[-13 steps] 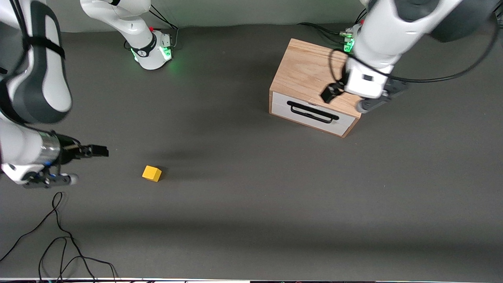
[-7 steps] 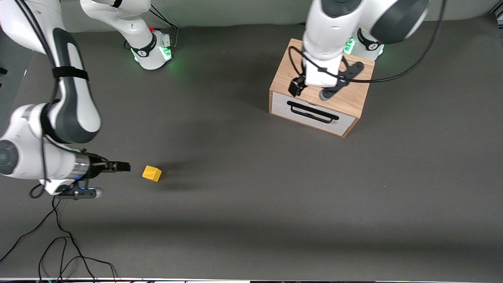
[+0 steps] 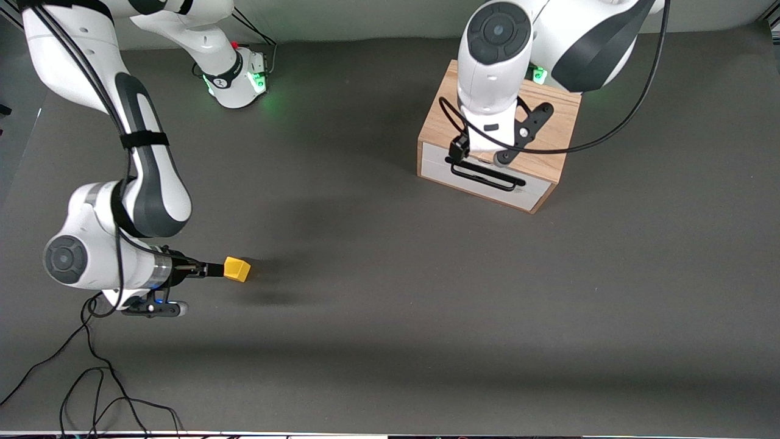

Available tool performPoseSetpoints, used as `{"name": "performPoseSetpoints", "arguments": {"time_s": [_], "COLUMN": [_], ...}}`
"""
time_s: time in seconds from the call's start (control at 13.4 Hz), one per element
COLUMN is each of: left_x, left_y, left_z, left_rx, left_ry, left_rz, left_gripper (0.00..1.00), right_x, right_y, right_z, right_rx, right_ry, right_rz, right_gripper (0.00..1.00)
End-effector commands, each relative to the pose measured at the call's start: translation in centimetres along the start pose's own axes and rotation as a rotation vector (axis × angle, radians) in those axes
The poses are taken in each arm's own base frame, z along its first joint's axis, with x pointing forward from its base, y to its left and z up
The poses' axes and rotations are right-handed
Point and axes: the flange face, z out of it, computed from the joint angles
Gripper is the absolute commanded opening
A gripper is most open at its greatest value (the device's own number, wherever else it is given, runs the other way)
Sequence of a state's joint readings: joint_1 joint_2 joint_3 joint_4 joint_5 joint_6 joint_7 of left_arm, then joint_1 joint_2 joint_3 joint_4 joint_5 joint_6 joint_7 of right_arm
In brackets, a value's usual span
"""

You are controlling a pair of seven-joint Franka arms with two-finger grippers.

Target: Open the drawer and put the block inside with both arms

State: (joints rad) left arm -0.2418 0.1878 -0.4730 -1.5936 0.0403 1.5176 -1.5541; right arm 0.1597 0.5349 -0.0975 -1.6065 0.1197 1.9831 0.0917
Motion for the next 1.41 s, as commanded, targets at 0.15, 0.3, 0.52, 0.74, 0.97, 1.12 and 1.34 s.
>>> {"name": "performPoseSetpoints", "arguments": {"time_s": [0.15,0.3,0.52,0.74,0.97,1.12,1.34], "left_x": [2.6,4.0,4.6,5.2,4.8,4.7,4.2], "left_y": [2.7,3.7,4.7,5.8,6.7,6.5,6.3], "left_z": [4.3,6.6,9.4,11.6,14.1,15.2,17.1], "left_rx": [0.072,0.087,0.062,0.064,0.078,0.087,0.086], "left_ry": [0.052,0.043,0.039,0.046,0.045,0.043,0.044], "left_rz": [-0.033,-0.050,-0.086,-0.154,-0.203,-0.217,-0.208], "left_gripper": [1.00,1.00,1.00,1.00,1.00,1.00,1.00], "right_x": [-1.0,-0.5,-0.9,-1.0,-0.6,-0.5,-0.4], "right_y": [-0.8,-0.8,-2.9,-4.4,-2.8,-2.5,-2.0], "right_z": [4.6,7.3,8.8,10.6,10.5,10.4,10.2], "right_rx": [0.020,0.011,0.005,-0.006,-0.005,-0.006,-0.005], "right_ry": [0.014,0.013,-0.003,-0.003,-0.003,-0.001,0.000], "right_rz": [0.101,0.131,0.182,0.211,0.209,0.208,0.215], "right_gripper": [1.00,1.00,1.00,1.00,1.00,1.00,1.00]}}
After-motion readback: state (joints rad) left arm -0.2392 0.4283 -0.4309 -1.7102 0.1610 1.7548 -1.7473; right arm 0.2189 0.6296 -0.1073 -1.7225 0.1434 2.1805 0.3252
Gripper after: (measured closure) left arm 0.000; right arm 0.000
